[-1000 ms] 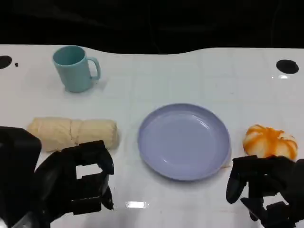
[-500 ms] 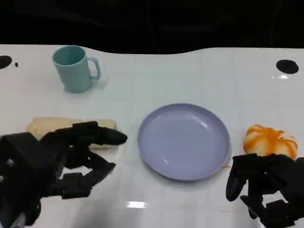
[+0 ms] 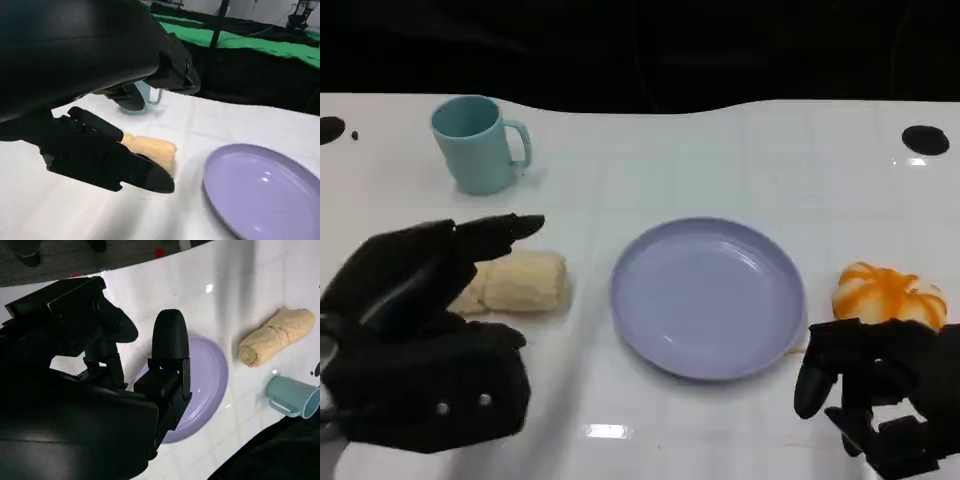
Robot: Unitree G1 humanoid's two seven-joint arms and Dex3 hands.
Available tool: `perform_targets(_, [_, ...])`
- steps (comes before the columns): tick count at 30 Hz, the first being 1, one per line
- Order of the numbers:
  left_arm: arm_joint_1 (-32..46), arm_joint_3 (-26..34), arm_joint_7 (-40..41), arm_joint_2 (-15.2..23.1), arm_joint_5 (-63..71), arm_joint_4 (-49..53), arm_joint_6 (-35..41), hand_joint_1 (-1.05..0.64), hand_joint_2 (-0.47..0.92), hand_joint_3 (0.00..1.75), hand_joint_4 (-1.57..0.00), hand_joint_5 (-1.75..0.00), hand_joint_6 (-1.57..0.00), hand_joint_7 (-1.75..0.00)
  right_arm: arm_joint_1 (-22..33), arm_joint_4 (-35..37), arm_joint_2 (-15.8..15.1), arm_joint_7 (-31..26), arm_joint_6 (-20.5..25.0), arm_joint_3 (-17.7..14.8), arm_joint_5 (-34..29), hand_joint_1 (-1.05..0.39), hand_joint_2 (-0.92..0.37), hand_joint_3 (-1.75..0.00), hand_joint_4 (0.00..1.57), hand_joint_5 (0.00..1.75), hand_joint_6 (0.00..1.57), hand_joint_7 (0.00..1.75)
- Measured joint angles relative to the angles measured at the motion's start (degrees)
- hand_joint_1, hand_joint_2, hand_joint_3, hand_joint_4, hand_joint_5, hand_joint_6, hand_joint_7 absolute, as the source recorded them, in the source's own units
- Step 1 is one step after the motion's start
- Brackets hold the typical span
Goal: Grasp the towel on the left side of the plate with the left hand and place it into the plate.
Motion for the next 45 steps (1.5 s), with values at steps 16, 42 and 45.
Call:
perform_targets(16, [-18.47,-10.78,-3.84,-2.5,17.32,26.62,-3.15,-0.58,0.87,0.0,-0.44,-0.16,-0.37,-0.01,-0.23,-0.48,0.42,-0.29,0.71,0.73,-0.54,0.03,-0.61,-1.02,0.69,1.67,0.67,1.44])
perform_targets(42, [-32.38,-16.69,21.53,-12.55,14.94,77.13,-23.95,-0.19,0.91,0.3,-0.82,-1.7,-0.84,-1.24,0.05,-1.45,0.56,-0.27,0.8,0.7,-0.4,0.03,-0.6,-1.05,0.7,1.67,0.68,1.43])
perform_targets(45, [-32.32,-16.77,23.77,-12.44,14.63,78.02,-26.19,-0.19,0.81,0.58,-0.87,-1.74,-0.7,-1.69,0.09,-1.51,0.56,-0.27,0.87,0.71,-0.41,0.03,-0.59,-1.05,0.7,1.67,0.68,1.43])
